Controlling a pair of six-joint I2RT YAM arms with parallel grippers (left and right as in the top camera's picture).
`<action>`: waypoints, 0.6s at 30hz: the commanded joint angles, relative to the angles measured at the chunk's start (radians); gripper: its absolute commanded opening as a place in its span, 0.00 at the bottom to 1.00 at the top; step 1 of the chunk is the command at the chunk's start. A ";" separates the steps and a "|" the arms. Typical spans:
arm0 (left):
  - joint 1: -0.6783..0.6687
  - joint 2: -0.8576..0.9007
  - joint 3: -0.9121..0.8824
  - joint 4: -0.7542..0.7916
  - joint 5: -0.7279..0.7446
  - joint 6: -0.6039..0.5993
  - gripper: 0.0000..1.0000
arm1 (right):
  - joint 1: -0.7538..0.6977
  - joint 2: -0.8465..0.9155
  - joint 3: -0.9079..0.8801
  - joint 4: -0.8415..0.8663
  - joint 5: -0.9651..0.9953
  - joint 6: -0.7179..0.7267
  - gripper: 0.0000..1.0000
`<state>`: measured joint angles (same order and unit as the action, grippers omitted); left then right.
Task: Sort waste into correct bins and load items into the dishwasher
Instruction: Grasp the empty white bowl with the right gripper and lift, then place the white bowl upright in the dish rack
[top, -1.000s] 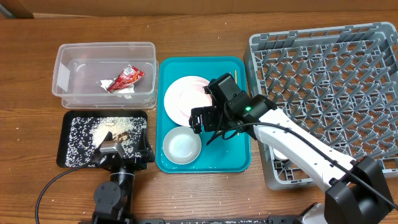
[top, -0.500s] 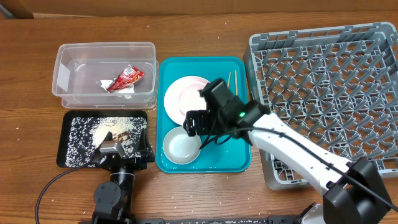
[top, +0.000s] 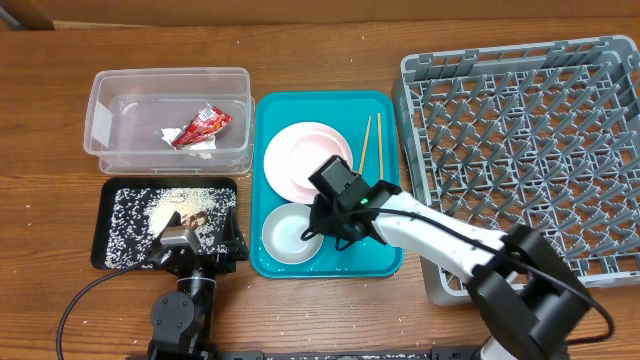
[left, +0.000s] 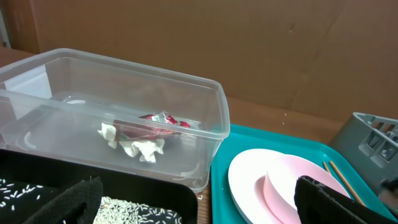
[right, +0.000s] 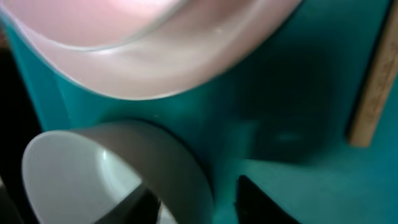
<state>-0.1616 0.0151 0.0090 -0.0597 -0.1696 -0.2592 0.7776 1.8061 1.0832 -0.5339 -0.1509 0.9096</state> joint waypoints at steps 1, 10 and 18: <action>0.008 -0.009 -0.004 0.003 -0.014 -0.003 1.00 | -0.003 0.000 -0.011 0.006 -0.034 0.027 0.23; 0.008 -0.009 -0.004 0.003 -0.014 -0.003 1.00 | -0.034 -0.126 0.045 -0.126 0.045 -0.047 0.04; 0.008 -0.009 -0.004 0.003 -0.014 -0.003 1.00 | -0.036 -0.436 0.114 -0.317 0.724 -0.159 0.04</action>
<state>-0.1616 0.0151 0.0090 -0.0593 -0.1696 -0.2592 0.7471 1.4914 1.1561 -0.8242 0.1596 0.8005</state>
